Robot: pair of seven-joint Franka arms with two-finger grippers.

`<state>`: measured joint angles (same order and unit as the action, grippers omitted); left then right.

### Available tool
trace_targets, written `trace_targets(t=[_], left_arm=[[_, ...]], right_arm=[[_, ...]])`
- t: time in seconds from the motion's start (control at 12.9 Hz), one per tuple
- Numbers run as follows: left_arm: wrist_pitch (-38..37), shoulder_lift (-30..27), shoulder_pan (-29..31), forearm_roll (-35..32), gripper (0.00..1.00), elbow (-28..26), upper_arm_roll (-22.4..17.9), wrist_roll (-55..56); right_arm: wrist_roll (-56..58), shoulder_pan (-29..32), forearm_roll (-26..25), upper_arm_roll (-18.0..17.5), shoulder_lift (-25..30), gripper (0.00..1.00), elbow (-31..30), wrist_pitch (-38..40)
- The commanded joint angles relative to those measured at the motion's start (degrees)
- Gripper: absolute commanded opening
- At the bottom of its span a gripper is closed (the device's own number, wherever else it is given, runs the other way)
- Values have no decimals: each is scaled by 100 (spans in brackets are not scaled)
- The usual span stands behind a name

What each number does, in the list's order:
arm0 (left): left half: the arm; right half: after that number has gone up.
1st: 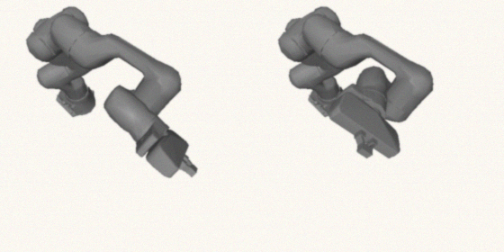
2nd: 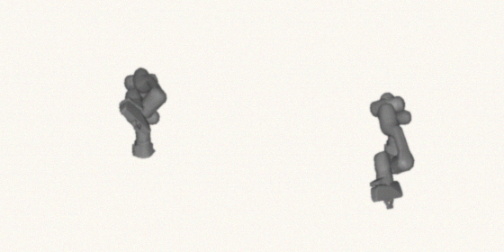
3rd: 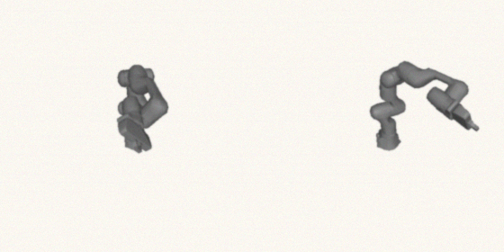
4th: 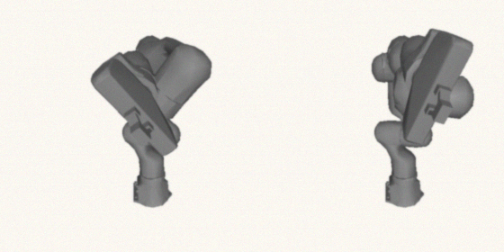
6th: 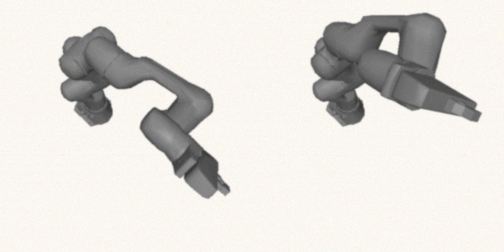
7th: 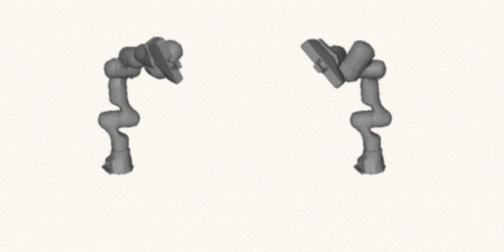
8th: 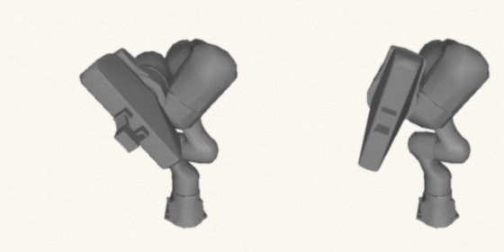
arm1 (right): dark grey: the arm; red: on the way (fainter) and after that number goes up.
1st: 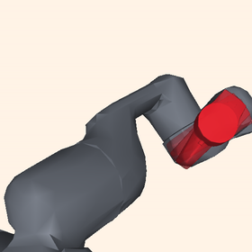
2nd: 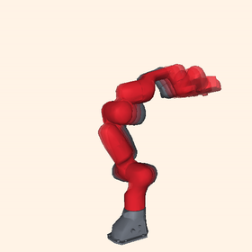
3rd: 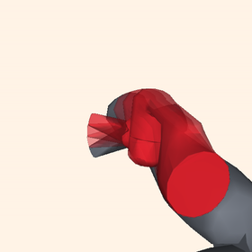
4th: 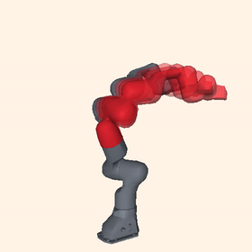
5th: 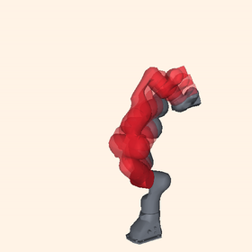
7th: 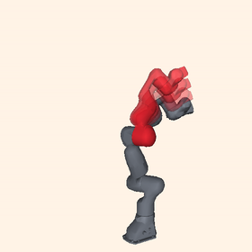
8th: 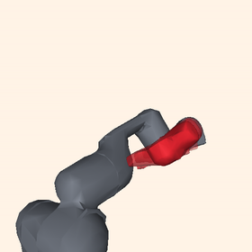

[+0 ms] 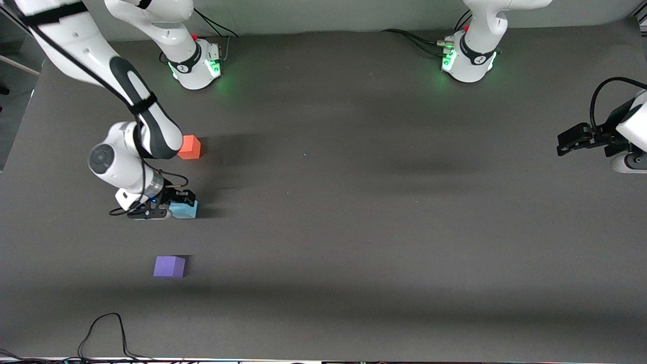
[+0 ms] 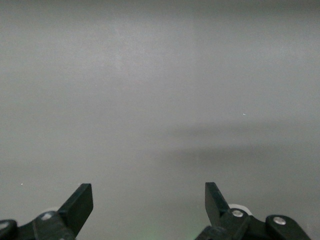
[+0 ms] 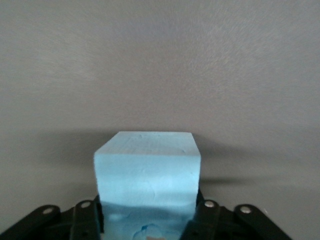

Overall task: Place blue block between orange and purple blocks
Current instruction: 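Lower the blue block onto the table and open the right gripper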

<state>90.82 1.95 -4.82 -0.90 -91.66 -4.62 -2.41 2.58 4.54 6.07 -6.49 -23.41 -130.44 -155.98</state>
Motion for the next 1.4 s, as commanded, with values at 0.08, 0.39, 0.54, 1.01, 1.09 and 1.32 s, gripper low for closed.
trace_targets(t=[0.08,0.39,0.54,1.01,1.09,1.32], left_arm=[[32,34,-11,-15,100,78,-21,-67],[111,60,-11,-15,100,78,-21,-67],[164,113,15,-7,100,79,-21,-67],[191,148,16,-7,100,87,-21,-67],[191,148,16,2,100,87,-21,-67],[191,157,16,-7,100,122,-21,-67]], right_arm=[[313,3,9,104,-191,41,80,-134],[313,-14,0,166,-199,47,80,-117],[235,-14,8,166,-191,100,124,-82],[216,-41,9,166,940,100,545,1275],[199,-41,0,157,1256,100,659,1629],[199,-49,0,122,2118,100,1368,3330]])
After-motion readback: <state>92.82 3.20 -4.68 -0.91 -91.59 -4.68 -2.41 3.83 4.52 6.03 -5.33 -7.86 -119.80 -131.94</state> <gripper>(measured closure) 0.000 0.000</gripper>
